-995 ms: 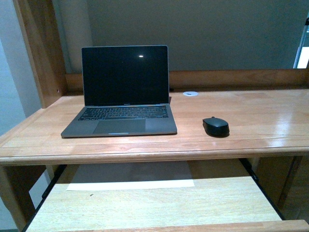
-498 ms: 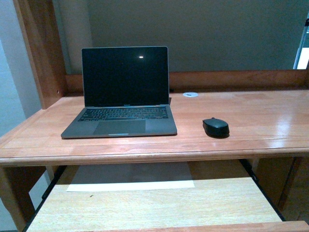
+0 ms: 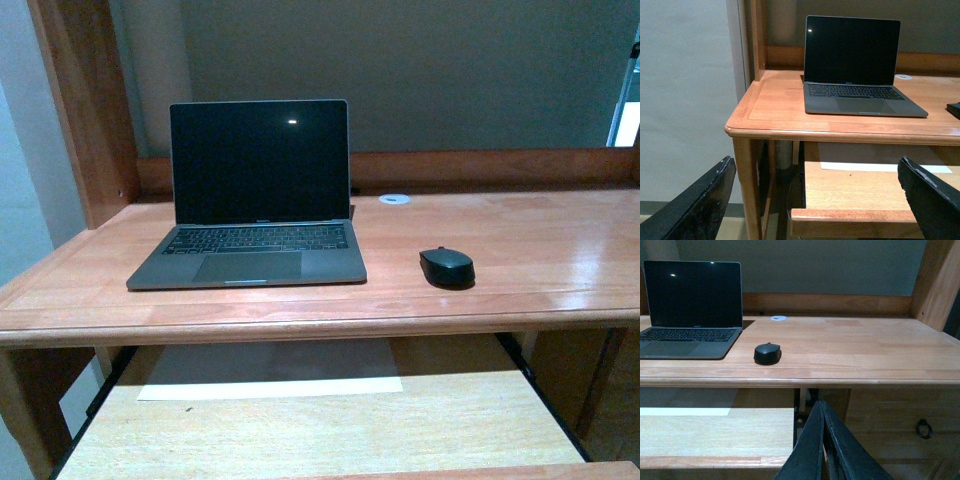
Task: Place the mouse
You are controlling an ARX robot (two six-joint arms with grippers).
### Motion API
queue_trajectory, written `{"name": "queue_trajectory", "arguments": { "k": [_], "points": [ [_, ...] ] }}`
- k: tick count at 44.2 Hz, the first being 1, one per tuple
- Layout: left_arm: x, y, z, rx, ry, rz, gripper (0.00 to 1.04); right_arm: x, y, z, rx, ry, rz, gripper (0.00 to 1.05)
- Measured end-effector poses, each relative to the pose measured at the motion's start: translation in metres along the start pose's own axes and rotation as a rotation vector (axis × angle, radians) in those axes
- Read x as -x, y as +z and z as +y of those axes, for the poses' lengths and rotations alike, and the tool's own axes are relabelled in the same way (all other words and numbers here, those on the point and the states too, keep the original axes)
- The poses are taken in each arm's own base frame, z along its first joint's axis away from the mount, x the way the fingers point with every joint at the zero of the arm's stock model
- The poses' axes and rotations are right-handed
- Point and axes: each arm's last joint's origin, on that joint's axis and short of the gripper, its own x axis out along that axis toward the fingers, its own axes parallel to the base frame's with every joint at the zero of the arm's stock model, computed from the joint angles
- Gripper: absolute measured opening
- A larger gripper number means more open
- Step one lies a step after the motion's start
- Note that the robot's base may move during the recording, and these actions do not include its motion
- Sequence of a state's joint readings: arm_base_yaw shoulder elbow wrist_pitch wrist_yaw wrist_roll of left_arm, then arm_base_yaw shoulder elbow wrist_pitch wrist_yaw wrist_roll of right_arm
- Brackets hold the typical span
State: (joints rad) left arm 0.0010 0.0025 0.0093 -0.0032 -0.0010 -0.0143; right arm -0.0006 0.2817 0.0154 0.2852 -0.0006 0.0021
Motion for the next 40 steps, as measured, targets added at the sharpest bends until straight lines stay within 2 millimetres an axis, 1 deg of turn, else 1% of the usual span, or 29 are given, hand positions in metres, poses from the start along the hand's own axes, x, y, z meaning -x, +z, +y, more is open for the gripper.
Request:
{"name": "queue_trajectory", "arguments": {
  "k": [16,19,21,24,29,33,34,35,36,37,40],
  "points": [
    [0.0,0.0,0.0,0.0,0.0,0.0,0.98,0.007,0.0,0.0,0.0,0.0,0.0,0.02],
    [0.0,0.0,0.0,0.0,0.001,0.0,0.98,0.015,-0.008,0.0,0.0,0.001,0.06,0.02],
    [0.0,0.0,0.0,0.0,0.0,0.0,0.98,0.018,-0.001,0.0,0.0,0.003,-0.007,0.02],
    [0.0,0.0,0.0,0.0,0.001,0.001,0.98,0.018,-0.005,0.0,0.001,-0.003,0.027,0.02],
    [0.0,0.0,0.0,0.0,0.0,0.0,0.98,0.018,-0.004,0.0,0.002,0.0,0.016,0.02],
    [0.0,0.0,0.0,0.0,0.0,0.0,0.98,0.018,-0.004,0.0,0.003,0.0,0.016,0.16],
    [0.0,0.0,0.0,0.0,0.0,0.0,0.98,0.018,-0.004,0.0,0.003,0.0,0.016,0.18],
    [0.0,0.0,0.0,0.0,0.0,0.0,0.98,0.018,-0.004,0.0,0.003,0.0,0.016,0.23],
    [0.0,0.0,0.0,0.0,0.0,0.0,0.98,0.018,-0.004,0.0,0.003,0.0,0.016,0.26],
    [0.0,0.0,0.0,0.0,0.0,0.0,0.98,0.018,-0.004,0.0,0.003,0.0,0.016,0.32],
    [0.0,0.0,0.0,0.0,0.0,0.0,0.98,0.018,-0.004,0.0,0.003,0.0,0.016,0.4]
  ]
}}
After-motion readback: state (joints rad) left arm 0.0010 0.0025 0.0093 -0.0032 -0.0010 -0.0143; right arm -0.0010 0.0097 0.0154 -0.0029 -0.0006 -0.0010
